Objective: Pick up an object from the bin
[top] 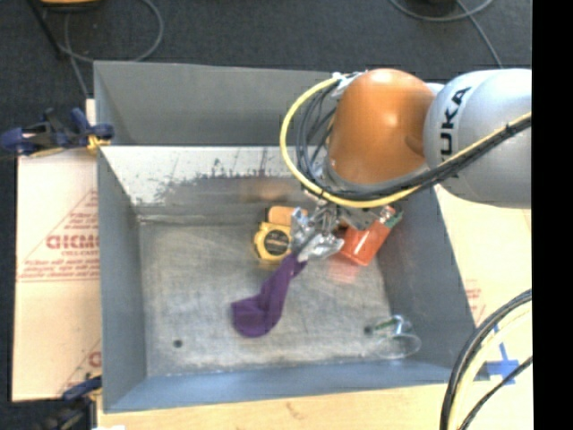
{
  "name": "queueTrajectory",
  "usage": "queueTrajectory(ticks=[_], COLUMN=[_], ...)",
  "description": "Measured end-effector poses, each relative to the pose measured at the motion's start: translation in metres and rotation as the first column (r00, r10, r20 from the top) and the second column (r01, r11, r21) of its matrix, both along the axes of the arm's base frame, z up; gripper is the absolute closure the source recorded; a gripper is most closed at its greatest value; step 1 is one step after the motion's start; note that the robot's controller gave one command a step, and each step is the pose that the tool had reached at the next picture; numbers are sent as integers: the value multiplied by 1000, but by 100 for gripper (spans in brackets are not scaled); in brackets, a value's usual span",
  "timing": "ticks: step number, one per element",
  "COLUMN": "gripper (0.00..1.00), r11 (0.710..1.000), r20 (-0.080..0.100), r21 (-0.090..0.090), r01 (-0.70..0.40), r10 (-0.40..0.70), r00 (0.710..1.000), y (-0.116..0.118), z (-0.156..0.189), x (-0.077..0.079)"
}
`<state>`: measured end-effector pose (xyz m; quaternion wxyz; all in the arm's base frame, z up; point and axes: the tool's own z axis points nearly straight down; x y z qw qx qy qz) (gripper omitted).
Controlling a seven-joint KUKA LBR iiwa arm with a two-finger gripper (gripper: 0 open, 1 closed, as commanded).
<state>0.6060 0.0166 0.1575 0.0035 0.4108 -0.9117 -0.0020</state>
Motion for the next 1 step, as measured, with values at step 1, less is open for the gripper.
queueTrajectory(ticks=[1], gripper=[100], r11=[1000], r20=[9], r21=[0], r01=[17], r10=[-17], r00=[1000], y=[1], z=[70], x=[4])
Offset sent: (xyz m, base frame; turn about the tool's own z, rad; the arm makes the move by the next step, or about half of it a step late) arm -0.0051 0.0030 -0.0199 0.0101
